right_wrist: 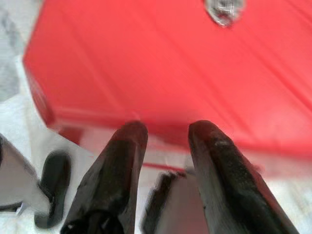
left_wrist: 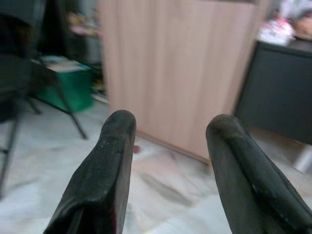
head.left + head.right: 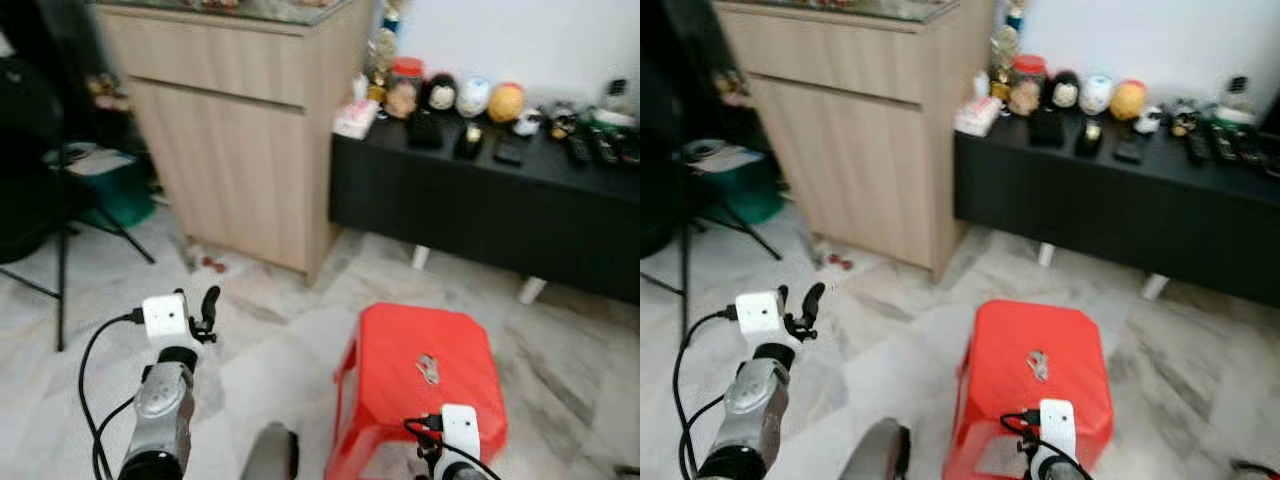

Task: Hang keys on a hook

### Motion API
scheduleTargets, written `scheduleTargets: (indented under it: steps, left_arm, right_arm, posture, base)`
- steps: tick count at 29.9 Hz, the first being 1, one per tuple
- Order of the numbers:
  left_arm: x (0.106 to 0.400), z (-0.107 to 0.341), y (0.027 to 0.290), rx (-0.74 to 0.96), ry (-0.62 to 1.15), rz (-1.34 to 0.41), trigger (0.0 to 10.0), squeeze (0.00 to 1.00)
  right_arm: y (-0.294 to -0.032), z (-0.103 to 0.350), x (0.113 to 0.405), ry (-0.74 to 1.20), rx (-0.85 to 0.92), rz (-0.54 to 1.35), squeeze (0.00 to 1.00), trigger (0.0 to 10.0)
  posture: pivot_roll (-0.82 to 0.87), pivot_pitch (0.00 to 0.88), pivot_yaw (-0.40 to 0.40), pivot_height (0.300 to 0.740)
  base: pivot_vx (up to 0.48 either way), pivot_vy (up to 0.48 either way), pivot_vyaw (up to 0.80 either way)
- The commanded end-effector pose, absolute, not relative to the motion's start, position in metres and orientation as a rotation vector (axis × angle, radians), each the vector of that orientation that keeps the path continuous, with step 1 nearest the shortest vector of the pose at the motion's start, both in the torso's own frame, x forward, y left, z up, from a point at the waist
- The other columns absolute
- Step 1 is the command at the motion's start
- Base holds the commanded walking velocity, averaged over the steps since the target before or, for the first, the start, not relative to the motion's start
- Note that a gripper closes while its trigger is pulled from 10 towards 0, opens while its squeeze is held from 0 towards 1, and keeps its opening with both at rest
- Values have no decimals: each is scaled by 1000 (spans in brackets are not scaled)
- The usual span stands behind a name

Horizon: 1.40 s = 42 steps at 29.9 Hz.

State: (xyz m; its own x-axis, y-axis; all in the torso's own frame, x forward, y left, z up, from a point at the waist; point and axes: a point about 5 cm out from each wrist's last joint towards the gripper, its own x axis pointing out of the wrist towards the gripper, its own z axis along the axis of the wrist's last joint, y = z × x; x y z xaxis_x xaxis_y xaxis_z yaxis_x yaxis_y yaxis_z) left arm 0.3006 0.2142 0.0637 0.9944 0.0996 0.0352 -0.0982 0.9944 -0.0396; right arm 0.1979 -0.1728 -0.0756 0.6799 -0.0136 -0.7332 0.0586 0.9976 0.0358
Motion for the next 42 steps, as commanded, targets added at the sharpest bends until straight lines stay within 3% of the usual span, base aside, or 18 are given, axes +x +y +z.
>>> scheduleTargets:
  steps: [1,18,23,30,42]
  left_arm:
    - [302,61,212,-45,-13,83,10000,0]
    - [305,66,209,-45,-37,47,10000,0]
    - [306,72,206,-22,-68,16,10000,0]
    - [295,63,205,-13,-39,-4,10000,0]
    - [291,59,201,-21,-26,-7,10000,0]
  right_arm:
    - [-175,-77,196,830,79,-66,0,10000]
    - [-185,-73,200,801,77,-141,0,10000]
    - [-193,-59,217,665,86,-202,0,10000]
    - [-191,-48,232,590,81,-173,0,10000]
    - [-185,-51,229,613,58,-133,0,10000]
  posture:
    - [153,0,-37,618]
    - [154,5,-40,618]
    - [153,17,-41,618]
    - [148,21,-45,618]
    - [151,24,-50,618]
  base:
    - [0,0,0]
    - [0,0,0]
    - [0,0,0]
    - [0,0,0]
    - [86,0,0]
